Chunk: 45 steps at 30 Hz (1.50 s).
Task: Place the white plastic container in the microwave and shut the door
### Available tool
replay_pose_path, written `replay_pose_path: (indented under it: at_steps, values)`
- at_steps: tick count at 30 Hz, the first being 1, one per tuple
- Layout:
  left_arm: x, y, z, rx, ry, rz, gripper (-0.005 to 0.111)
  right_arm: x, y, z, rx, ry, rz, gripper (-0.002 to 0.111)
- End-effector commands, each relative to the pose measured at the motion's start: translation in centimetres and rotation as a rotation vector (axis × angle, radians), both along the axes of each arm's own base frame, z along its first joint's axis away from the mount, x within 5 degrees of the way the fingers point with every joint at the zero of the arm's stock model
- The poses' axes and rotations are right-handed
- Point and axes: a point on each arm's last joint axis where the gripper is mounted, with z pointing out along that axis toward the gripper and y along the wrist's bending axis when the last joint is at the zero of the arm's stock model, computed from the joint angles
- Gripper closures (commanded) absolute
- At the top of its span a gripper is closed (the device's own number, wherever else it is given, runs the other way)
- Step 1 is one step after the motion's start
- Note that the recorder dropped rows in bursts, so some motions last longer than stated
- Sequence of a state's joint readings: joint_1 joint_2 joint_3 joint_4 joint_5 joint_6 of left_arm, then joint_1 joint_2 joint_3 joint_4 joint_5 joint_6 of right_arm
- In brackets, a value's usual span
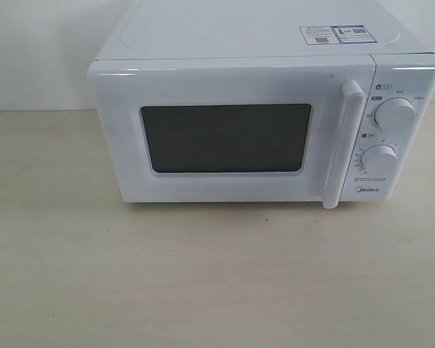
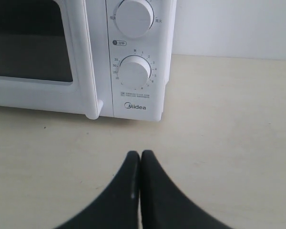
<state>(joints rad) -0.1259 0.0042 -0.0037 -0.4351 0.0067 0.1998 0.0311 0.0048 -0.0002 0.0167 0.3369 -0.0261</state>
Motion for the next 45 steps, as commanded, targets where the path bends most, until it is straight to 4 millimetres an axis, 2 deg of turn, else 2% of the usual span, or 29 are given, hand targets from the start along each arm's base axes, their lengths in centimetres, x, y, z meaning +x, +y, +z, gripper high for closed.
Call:
replay_pose_path:
  at_steps: [1, 9, 16, 45]
  values:
    - [0.0, -0.1, -0.9, 0.196, 0.065, 0.009, 0.102, 0.0, 0.0, 0.0, -0.002, -0.008, 0.004, 0.108]
    - [-0.2, 0.0, -2.7, 0.239, 0.256, 0.013, 0.102, 0.0, 0.0, 0.0, -0.002, -0.008, 0.004, 0.108]
    - [-0.2, 0.0, -2.7, 0.099, 0.274, 0.025, 0.102, 0.0, 0.0, 0.0, -0.002, -0.008, 0.004, 0.108]
    - [-0.2, 0.1, -2.7, 0.134, 0.272, 0.034, 0.102, 0.0, 0.0, 0.0, -0.002, -0.008, 0.004, 0.108]
